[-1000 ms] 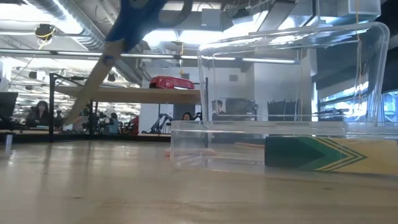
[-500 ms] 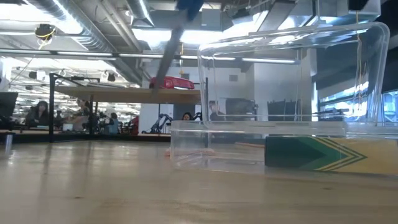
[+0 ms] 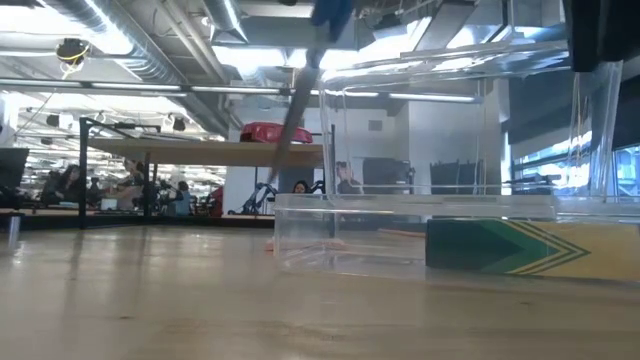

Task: Pack school essentials
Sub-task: Put the blue scissors into the transparent supply box

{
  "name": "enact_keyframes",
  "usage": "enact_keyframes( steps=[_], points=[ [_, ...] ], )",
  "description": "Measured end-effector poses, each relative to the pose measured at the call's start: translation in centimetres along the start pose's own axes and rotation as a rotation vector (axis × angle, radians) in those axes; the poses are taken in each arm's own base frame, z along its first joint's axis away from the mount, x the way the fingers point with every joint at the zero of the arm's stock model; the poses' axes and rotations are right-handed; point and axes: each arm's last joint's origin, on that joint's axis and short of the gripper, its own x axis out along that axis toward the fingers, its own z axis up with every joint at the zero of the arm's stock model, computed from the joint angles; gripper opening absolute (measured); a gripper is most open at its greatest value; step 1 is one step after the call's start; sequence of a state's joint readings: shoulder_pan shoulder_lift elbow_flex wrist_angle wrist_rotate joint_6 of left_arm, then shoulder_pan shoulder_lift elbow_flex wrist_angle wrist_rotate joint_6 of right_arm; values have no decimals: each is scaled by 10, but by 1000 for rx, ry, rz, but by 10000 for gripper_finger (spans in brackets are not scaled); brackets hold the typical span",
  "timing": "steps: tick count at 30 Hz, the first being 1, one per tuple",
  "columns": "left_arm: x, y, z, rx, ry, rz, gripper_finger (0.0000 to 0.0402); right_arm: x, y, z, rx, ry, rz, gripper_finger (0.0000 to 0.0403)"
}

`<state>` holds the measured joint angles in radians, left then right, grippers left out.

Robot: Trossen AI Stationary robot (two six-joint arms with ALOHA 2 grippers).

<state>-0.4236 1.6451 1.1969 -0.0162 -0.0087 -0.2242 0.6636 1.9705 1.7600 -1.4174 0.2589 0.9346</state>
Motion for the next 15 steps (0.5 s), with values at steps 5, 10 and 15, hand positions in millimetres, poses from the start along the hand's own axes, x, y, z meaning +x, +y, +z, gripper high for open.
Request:
enact_keyframes(
  steps=[5, 10, 15],
  points=[
    [7, 2, -4, 41, 4, 4, 7, -2, -4, 1, -3, -24, -43, 145],
    [13, 6, -6, 51, 9, 18, 7, -2, -6, 1, -5, -14, -58, 145],
    [24, 8, -16, 51, 48, 27, 7, -2, -6, 1, -6, -11, -61, 145]
  ],
)
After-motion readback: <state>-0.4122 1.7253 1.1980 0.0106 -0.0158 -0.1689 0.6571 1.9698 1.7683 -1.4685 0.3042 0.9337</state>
